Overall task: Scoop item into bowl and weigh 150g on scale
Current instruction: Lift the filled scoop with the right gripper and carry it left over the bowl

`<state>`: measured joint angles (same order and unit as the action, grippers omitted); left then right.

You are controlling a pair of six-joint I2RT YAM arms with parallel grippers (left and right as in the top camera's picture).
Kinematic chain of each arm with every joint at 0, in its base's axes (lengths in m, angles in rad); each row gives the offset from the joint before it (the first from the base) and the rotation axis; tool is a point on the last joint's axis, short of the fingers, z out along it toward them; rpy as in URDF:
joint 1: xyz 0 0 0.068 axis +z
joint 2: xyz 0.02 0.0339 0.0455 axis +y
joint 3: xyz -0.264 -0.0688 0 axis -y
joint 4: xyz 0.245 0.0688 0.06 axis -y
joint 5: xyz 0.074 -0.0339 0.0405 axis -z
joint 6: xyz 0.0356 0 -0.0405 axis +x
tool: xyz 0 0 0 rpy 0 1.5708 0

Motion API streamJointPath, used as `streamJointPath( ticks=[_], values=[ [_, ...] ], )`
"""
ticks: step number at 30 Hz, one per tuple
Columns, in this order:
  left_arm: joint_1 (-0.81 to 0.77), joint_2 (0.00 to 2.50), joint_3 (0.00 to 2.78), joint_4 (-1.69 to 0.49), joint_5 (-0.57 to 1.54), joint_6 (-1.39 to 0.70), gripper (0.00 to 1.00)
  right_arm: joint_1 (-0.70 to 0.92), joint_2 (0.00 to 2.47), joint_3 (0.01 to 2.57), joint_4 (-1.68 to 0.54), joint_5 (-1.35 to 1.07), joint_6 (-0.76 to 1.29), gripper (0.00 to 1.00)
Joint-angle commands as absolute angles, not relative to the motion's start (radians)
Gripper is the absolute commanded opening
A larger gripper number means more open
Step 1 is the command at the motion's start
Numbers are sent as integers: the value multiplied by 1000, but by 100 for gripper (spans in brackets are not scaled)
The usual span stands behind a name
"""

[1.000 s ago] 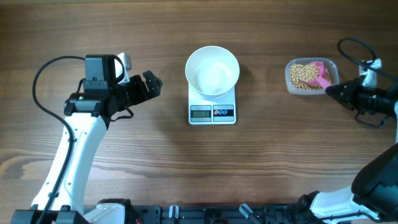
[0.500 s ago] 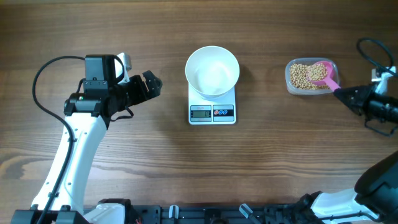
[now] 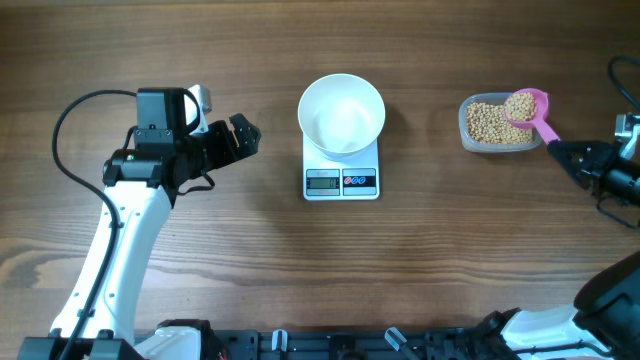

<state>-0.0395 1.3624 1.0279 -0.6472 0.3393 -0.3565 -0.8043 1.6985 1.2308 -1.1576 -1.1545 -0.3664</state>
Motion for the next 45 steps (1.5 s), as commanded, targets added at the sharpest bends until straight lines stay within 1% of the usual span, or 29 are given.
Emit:
streamJointPath(
  ticks=[1, 5, 12, 15, 22, 31, 36, 40, 45],
  values=[
    [-42, 1367, 1047, -647, 348, -348, 100, -806, 1711, 1222, -1170, -1291, -404, 4],
    [-42, 1367, 1047, -647, 348, -348, 100, -805, 1711, 1222, -1205, -1318, -405, 4],
    [-42, 1367, 1047, -647, 348, -348, 100, -762, 1711, 1222, -1331, -1320, -520, 4],
    [-42, 1367, 1047, -647, 347, -348, 100, -720, 1711, 1222, -1369, -1369, -553, 4],
    [-42, 1367, 1047, -647, 347, -348, 100, -622, 1711, 1222, -1371, -1481, -550, 4],
    [-42, 1367, 1047, -647, 347, -348, 100, -435, 1711, 1222, -1357, -1567, -545, 4],
    [-42, 1367, 1047, -646, 347, -348, 100, -344, 1711, 1222, -1237, -1569, -389, 5],
    [-42, 1367, 1047, -647, 347, -348, 100, -286, 1711, 1223, -1058, -1540, -167, 5],
    [-42, 1367, 1047, -647, 347, -348, 100, -206, 1690, 1223, -812, -1381, 140, 5]
  ],
)
